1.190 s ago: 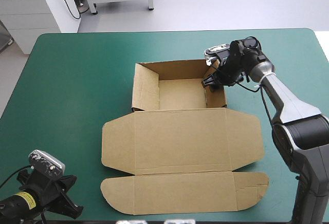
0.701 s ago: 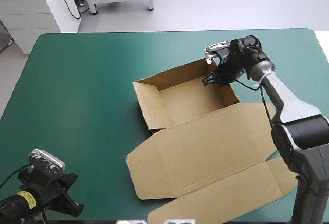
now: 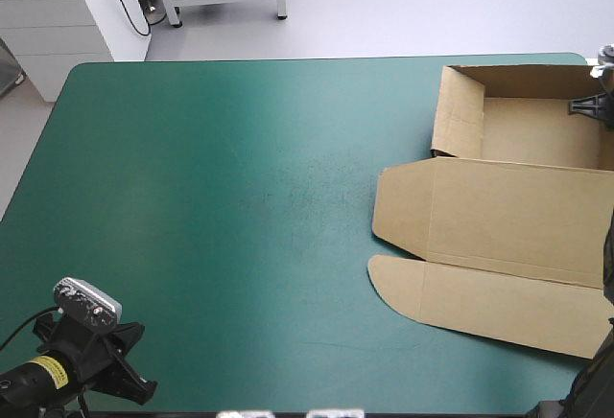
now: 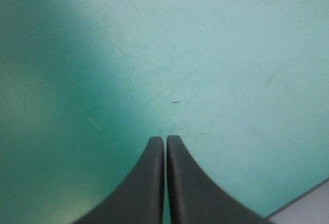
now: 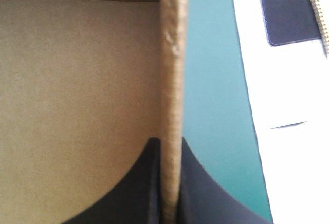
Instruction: Fold the box
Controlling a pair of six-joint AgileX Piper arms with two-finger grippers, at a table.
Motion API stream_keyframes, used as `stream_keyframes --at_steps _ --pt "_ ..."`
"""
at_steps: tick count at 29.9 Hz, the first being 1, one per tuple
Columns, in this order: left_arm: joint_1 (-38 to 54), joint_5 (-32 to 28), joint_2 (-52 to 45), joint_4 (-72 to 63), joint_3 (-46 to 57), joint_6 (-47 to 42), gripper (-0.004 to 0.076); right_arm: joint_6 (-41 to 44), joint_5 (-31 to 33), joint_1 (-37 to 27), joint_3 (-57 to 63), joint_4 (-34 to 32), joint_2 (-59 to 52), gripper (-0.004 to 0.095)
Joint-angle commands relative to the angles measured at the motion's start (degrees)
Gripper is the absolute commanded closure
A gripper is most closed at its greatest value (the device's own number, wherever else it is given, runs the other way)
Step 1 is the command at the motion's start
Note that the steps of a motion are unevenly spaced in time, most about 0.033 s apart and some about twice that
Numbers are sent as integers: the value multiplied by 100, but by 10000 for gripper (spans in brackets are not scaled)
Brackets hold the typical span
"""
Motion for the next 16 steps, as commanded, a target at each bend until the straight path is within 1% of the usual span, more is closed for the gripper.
stream_keyframes --at_steps 1,3,6,9,10,12,13,16 --pt "-24 -331 40 -59 -144 -56 731 76 -337 -372 -182 62 -316 929" --pt "-24 -331 40 -59 -144 -56 731 76 -349 -461 -182 62 -316 928" --pt "-24 -403 40 -59 -144 -56 731 123 -452 -573 -182 62 -316 887" --pt "-24 -442 40 -59 -144 -56 731 183 -463 -658 -182 27 -316 752" --pt "-24 -452 40 -59 -144 -56 731 183 -452 -668 -182 26 -316 664" --pt "-24 -452 40 -59 -144 -56 731 192 -431 -698 -182 41 -316 524" --pt "-24 -468 40 -49 -144 -56 731 192 -417 -698 -182 41 -316 406" --pt "-24 -490 40 -49 -144 -56 731 192 -306 -708 -182 50 -338 165"
